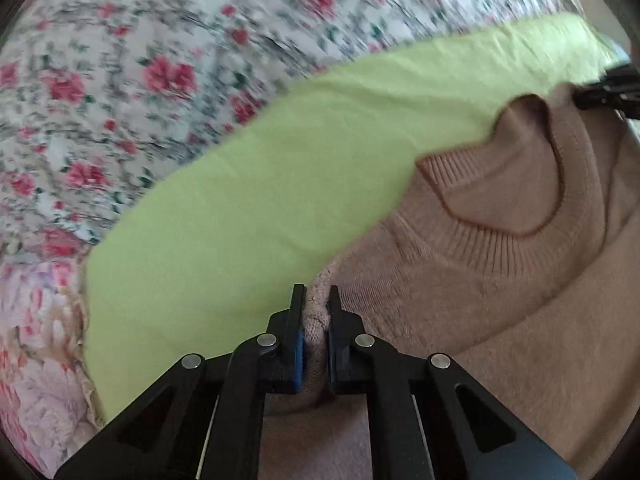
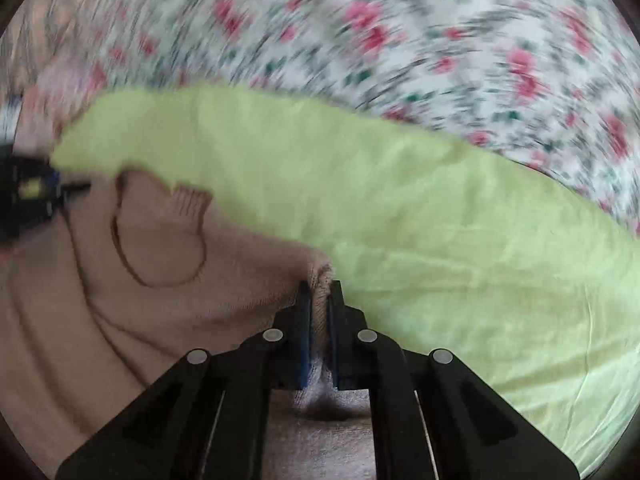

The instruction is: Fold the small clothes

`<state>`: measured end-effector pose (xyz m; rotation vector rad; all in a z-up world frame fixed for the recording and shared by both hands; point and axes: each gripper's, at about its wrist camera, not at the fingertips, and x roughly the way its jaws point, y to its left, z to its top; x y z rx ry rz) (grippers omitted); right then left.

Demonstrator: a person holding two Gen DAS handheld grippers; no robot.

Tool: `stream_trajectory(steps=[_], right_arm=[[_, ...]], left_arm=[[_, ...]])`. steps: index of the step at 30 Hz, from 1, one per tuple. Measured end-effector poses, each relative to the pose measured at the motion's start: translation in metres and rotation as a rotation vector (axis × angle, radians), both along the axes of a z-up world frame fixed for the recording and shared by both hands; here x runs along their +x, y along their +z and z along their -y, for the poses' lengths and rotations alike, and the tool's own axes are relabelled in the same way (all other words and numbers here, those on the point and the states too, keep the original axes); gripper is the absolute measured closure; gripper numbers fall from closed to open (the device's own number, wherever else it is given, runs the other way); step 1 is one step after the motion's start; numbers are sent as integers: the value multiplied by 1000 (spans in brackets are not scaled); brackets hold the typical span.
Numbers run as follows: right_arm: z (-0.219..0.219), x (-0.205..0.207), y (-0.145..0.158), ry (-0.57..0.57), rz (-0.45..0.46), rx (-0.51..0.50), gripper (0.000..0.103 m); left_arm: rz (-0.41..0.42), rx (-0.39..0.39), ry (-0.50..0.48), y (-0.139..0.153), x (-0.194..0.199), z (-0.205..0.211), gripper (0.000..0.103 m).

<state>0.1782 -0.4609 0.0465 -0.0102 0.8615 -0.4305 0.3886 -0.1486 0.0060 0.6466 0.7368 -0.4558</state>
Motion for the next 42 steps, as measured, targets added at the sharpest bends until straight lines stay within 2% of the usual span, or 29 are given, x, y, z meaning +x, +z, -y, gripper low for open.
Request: stream_trajectory(steps=[2, 4, 6, 8, 9, 12, 13, 14, 15, 16, 20, 24, 26, 30, 35, 42], right_arm=[[9, 2, -15, -79, -33, -27, 97], [21, 4, -33, -124, -53, 13, 97], [17, 8, -31, -127, -69, -19, 97], [9, 11, -26, -118, -88, -50, 95], [5, 11, -21, -113, -84, -40, 95], [-9, -1, 4, -135, -36, 7, 82], [-15, -11, 13, -136, -11, 24, 72], [-22, -23, 22, -132, 17, 43, 62], [-33, -37, 31, -121, 48, 60, 59], [-42, -52, 36, -109, 68, 72, 57], [-91, -107, 43, -87, 104, 151, 57], [-129, -170, 24, -94, 120, 238, 56], [-144, -186, 13, -101, 113, 262, 55], [-162, -236, -6, -144, 110, 303, 54], [-185, -275, -15, -178, 134, 334, 54], [-218, -309, -24, -161, 119, 350, 49]], left_arm=[[6, -8, 62, -5, 12, -1, 96], [-18, 26, 95, -23, 22, 1, 96], [19, 35, 95, -29, 22, 4, 96], [9, 33, 120, -26, 26, 5, 95], [-5, 20, 126, -22, 28, 4, 91], [-36, -30, 148, 2, 24, -11, 78], [-41, -40, 159, 10, 18, -20, 65], [-34, -40, 170, 16, 12, -27, 57], [-13, -44, 185, 24, 0, -37, 47], [-4, -56, 192, 28, -13, -45, 43], [-29, -104, 208, 37, -76, -75, 39], [-83, -167, 255, 30, -149, -121, 31], [-116, -199, 282, 25, -187, -145, 30], [-172, -242, 340, 12, -237, -187, 28], [-236, -289, 393, -3, -293, -226, 28], [-353, -353, 359, -21, -344, -245, 27]])
